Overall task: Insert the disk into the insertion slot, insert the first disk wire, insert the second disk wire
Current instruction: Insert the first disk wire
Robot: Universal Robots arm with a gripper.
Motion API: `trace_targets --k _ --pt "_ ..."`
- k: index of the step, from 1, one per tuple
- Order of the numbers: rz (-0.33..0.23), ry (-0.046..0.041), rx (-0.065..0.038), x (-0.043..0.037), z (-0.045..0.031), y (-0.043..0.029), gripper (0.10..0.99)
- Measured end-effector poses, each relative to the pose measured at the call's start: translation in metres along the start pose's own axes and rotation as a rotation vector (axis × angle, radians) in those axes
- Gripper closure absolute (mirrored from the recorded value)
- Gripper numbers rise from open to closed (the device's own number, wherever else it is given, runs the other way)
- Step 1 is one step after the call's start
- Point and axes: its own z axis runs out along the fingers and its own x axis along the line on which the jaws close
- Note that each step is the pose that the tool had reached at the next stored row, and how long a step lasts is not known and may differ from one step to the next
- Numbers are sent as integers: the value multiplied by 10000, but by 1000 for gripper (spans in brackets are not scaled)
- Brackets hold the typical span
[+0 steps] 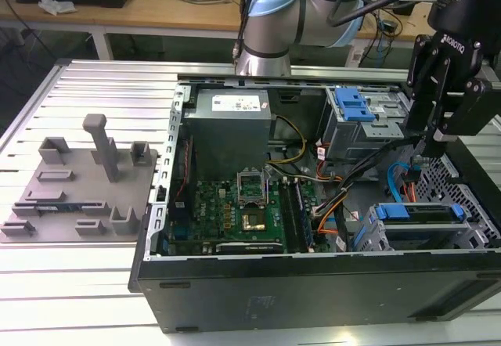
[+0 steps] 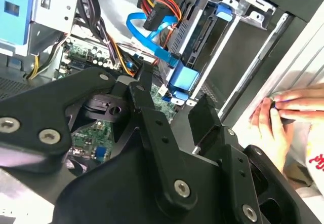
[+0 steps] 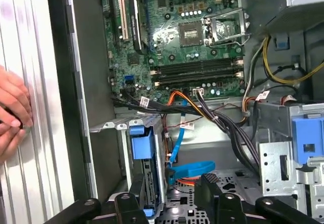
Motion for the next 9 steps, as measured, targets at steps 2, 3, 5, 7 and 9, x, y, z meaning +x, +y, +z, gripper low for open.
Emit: trace_targets --k 2,3,5,7,9 --pt "-10 319 42 -56 -6 6 525" --pt "-21 622 73 -95 -10 9 525" --pt "-36 1004 109 -134 -14 8 525" --pt "-59 1615 163 -233 -16 -32 525" --pt "-73 1665 123 -304 20 -126 525"
